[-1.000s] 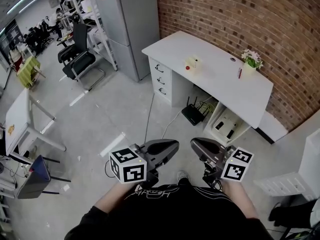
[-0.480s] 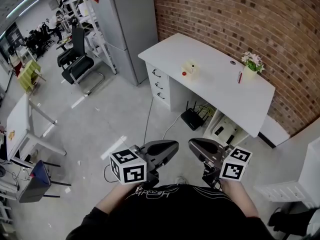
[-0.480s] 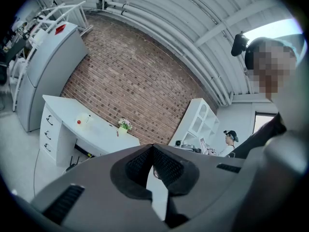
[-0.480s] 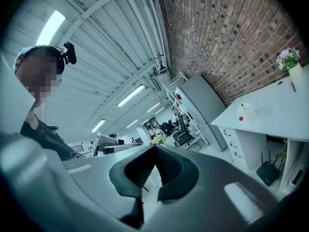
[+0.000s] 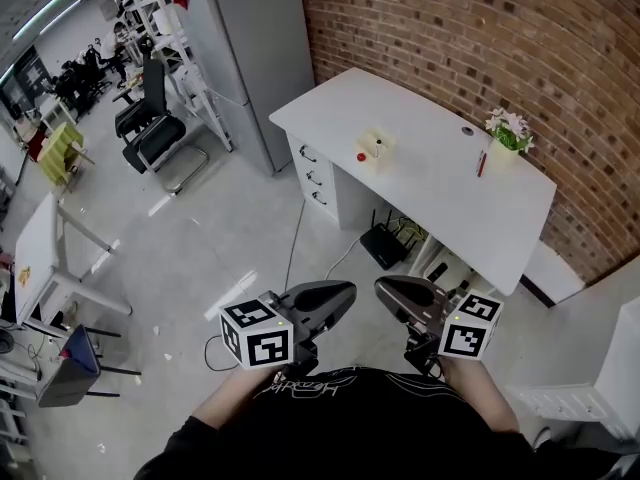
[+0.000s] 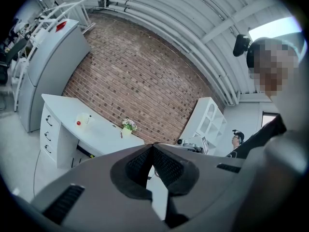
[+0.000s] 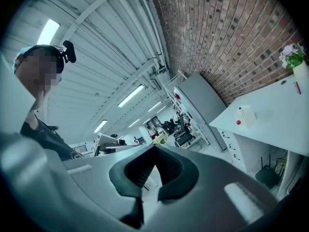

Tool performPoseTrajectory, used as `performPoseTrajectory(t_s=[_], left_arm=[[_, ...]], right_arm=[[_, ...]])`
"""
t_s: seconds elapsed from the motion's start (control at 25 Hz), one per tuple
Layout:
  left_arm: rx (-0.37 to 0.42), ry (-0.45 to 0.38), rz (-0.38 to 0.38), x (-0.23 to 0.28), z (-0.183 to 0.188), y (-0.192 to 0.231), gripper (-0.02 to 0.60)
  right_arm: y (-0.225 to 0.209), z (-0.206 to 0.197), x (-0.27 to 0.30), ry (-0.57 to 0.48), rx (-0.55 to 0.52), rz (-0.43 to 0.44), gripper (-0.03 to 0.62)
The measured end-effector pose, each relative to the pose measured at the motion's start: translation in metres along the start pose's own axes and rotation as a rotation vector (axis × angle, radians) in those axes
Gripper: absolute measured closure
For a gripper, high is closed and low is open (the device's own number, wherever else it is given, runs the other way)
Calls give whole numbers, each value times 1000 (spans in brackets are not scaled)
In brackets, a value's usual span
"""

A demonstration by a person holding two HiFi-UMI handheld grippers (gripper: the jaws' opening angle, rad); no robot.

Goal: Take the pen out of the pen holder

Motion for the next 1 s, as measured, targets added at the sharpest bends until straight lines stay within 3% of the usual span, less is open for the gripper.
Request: performPoseTrajectory(t_s=[0.64, 1.0], left_arm=[[42, -33, 85, 9, 11, 1, 578], [34, -26, 76, 19, 12, 17, 578]], right_arm=[[-15, 32, 3, 7, -46, 77, 591], [-31, 37, 7, -1, -31, 67, 591]])
Point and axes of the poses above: the fingertips, and each gripper's own axes: x forward along the fingers, y to its left, z out of its top, the point moved 9 cm from there along -x, backward along the fingers, and after that the axes turned 10 degrees about x, right-handed, at the moved point
